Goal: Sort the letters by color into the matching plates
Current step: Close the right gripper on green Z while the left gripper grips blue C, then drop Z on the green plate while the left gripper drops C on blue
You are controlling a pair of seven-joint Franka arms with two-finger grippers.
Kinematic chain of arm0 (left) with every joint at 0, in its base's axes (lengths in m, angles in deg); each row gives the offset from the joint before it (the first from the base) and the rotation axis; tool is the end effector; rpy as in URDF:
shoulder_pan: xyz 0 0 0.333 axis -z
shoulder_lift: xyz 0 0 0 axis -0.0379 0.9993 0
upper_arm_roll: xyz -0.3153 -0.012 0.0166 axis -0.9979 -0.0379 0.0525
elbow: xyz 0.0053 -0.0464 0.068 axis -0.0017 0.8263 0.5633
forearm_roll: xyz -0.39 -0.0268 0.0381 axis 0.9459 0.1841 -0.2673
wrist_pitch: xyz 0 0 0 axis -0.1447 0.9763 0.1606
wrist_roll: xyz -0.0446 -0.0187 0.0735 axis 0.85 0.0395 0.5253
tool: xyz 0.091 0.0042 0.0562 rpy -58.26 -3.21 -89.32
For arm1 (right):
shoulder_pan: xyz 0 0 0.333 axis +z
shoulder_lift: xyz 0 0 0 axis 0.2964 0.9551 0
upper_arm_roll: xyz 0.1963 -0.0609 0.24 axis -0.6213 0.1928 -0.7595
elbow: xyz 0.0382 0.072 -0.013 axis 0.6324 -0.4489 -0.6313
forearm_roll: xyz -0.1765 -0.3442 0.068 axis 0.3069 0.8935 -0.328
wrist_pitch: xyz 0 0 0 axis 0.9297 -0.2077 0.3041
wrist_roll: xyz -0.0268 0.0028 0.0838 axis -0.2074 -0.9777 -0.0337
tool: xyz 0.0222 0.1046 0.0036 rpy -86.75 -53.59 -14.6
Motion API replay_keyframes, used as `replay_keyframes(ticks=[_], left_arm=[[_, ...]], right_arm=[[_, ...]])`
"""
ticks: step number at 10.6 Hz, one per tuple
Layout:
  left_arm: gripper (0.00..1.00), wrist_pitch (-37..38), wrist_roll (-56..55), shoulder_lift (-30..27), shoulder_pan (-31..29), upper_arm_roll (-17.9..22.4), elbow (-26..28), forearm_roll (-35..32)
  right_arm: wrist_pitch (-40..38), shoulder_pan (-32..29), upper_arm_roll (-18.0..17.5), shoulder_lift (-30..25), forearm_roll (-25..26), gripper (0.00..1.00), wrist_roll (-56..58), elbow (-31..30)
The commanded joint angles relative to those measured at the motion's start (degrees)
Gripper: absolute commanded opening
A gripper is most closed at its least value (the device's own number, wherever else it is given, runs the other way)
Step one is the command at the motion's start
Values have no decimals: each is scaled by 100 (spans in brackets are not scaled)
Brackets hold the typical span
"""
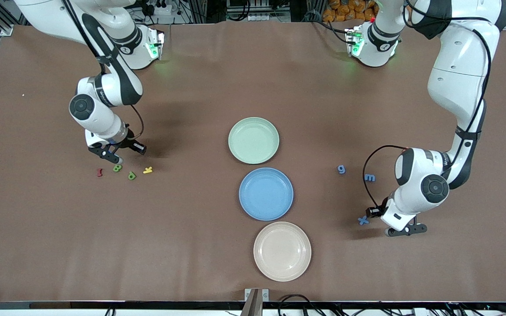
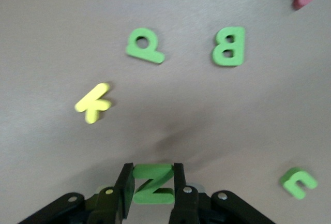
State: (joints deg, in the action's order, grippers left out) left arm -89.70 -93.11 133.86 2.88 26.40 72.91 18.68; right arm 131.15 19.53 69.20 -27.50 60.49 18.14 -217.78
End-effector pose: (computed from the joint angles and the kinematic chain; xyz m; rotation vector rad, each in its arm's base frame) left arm 0.7047 -0.0911 0.1768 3.1145 0.1729 0.0791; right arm 0.4734 0.0780 0.2047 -3.0329 0.7331 0.0371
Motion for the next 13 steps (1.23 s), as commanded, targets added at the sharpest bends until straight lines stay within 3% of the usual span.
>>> replay_keyframes(ticks=[1,6,13], left_arm=[[0,264,-201,-195,105,2,2,-165],[0,502,-455,-371,122,-50,-16,-156],[0,828,-2158,-451,1070,-68,-25,-156]], right_arm=[[-100,8,-414,-69,-40,0,-878,171],[-126,43,-985,-17,-40,0,-1547,338],[-108,157,-1978,133,-31,0,-2032,646]])
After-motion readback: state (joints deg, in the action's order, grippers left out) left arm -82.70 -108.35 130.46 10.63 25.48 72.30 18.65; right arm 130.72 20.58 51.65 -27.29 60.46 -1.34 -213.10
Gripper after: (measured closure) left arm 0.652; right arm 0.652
